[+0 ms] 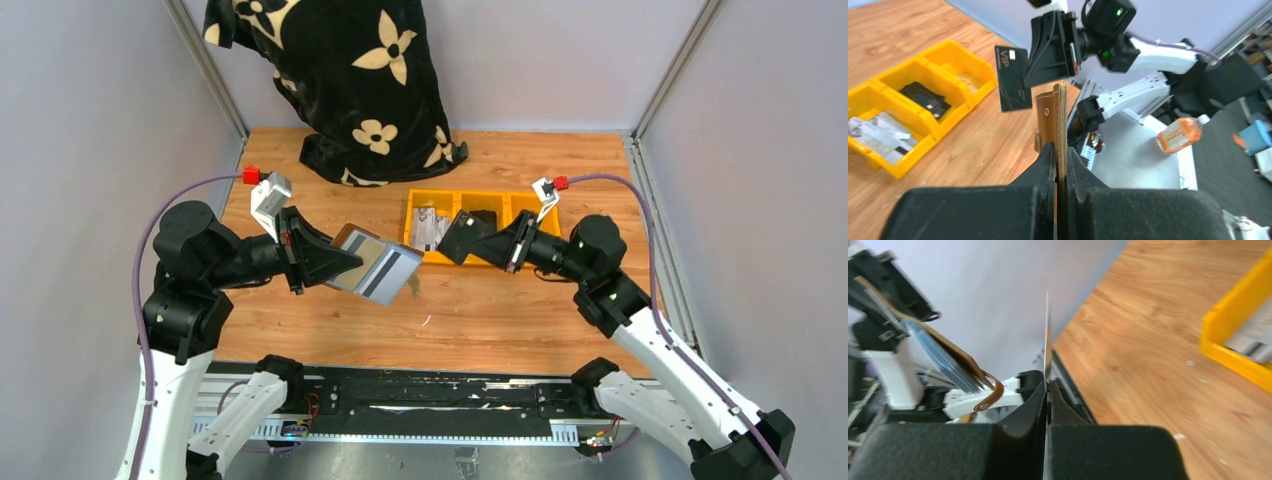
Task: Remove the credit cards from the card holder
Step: Place the credit card in the storage box.
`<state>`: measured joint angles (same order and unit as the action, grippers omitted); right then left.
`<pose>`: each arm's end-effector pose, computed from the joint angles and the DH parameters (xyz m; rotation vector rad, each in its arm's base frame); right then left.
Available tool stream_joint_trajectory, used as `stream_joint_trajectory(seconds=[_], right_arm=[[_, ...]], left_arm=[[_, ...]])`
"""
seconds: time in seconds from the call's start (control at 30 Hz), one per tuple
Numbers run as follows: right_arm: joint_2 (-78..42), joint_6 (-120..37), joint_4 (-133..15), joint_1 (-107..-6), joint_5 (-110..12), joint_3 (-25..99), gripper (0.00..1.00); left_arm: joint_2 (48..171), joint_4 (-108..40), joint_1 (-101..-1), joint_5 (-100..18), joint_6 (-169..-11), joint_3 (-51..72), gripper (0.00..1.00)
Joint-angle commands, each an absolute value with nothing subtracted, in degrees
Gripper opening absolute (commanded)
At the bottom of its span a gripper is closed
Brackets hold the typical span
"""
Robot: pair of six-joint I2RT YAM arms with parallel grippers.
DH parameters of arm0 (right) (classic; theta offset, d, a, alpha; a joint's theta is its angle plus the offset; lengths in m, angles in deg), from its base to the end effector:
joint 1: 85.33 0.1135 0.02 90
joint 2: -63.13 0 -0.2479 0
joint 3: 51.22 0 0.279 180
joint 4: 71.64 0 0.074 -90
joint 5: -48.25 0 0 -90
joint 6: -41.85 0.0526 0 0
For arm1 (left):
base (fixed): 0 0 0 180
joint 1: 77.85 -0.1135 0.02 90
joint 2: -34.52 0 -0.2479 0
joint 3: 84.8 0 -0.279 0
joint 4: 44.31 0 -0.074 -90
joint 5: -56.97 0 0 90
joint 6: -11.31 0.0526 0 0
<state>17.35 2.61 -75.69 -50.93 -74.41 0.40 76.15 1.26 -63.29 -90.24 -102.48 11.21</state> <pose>0.1830 0.1597 0.3399 -0.3139 1.6101 1.5808 0.1275 -0.0788 0.4604 0.6821 1.6337 -1.2991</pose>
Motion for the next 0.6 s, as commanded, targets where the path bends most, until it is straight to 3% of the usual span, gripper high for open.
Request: stream_joint_trajectory(seconds=[0.0,0.17,0.57], right_arm=[[14.4,-11.2,-48.2,-58.9,-78.4,7.7,0.00],[5.6,-23.8,-32.6,-61.5,-66.6,16.9,0.00],[-22.0,-32.7,-29.6,-61.8,-50.9,31.5,0.00]], left_arm=[[77.2,12.9,-63.0,-85.5,-87.5,8.8,0.00],[76.3,18.4,-63.0,-83.8,-78.8,8.4,0.00],[73.9,20.3,-63.0,-85.9,-76.0,9.1,0.00]])
